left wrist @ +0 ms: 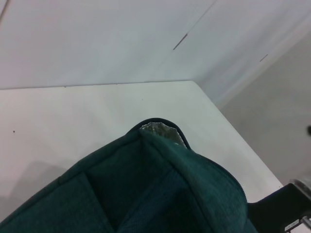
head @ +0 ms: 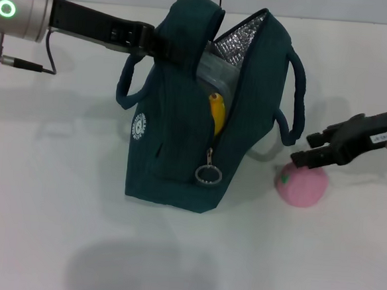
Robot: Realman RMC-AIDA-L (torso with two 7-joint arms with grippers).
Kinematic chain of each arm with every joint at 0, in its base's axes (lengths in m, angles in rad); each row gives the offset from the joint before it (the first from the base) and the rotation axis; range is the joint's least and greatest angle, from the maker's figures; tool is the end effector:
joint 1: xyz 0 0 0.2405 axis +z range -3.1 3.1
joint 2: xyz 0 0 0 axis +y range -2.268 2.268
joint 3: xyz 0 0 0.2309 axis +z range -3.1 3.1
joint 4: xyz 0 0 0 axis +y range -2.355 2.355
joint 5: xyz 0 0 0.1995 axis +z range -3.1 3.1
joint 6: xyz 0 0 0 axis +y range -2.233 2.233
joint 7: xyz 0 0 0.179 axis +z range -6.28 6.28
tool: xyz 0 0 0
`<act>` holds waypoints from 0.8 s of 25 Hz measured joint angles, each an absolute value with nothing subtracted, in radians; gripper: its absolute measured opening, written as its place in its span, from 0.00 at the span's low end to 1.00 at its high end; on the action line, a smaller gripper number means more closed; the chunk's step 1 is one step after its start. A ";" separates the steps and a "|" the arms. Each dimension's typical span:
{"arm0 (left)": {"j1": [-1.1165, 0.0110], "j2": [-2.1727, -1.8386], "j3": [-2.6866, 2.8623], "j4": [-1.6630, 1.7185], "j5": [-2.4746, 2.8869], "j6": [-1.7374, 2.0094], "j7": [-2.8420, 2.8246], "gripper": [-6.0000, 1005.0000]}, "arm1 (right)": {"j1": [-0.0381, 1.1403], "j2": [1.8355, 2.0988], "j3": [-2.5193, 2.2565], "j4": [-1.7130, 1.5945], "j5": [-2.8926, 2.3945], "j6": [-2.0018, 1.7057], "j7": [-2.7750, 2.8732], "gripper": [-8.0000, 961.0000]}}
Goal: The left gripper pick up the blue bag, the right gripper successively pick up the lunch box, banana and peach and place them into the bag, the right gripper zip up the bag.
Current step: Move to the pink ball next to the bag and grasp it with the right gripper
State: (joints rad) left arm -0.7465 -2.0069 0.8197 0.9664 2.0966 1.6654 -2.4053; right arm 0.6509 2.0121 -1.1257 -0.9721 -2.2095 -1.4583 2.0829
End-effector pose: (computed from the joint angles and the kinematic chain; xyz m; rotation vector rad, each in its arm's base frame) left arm -0.1370 0.3690 0.0274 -2.7071 -1.3608 -0.4967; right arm 0.1883 0.3587 -0.0176 -2.8210 0.8518 0.0227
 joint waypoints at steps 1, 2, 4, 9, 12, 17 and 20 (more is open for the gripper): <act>-0.747 -2.007 0.820 0.966 2.097 1.665 -2.405 0.04 | 0.663 2.012 -1.126 -0.957 -2.214 -1.457 2.090 0.61; -0.747 -2.007 0.820 0.966 2.097 1.665 -2.405 0.04 | 0.680 2.012 -1.126 -0.939 -2.225 -1.455 2.103 0.61; -0.748 -2.006 0.821 0.966 2.096 1.665 -2.405 0.04 | 0.705 2.012 -1.126 -0.918 -2.252 -1.453 2.129 0.61; -0.749 -2.006 0.823 0.966 2.094 1.666 -2.405 0.04 | 0.741 2.014 -1.129 -0.903 -2.308 -1.454 2.182 0.60; -0.749 -2.007 0.822 0.966 2.095 1.666 -2.403 0.04 | 0.745 2.013 -1.129 -0.893 -2.309 -1.458 2.191 0.60; -0.747 -2.008 0.821 0.966 2.094 1.666 -2.402 0.04 | 0.762 2.013 -1.129 -0.835 -2.310 -1.459 2.191 0.59; -0.748 -2.010 0.823 0.966 2.094 1.666 -2.402 0.04 | 0.767 2.015 -1.137 -0.816 -2.310 -1.456 2.188 0.59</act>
State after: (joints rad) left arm -0.7476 -2.0097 0.8225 0.9664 2.0944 1.6659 -2.4022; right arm 0.7668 2.0146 -1.1374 -0.8158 -2.3102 -1.4564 2.1877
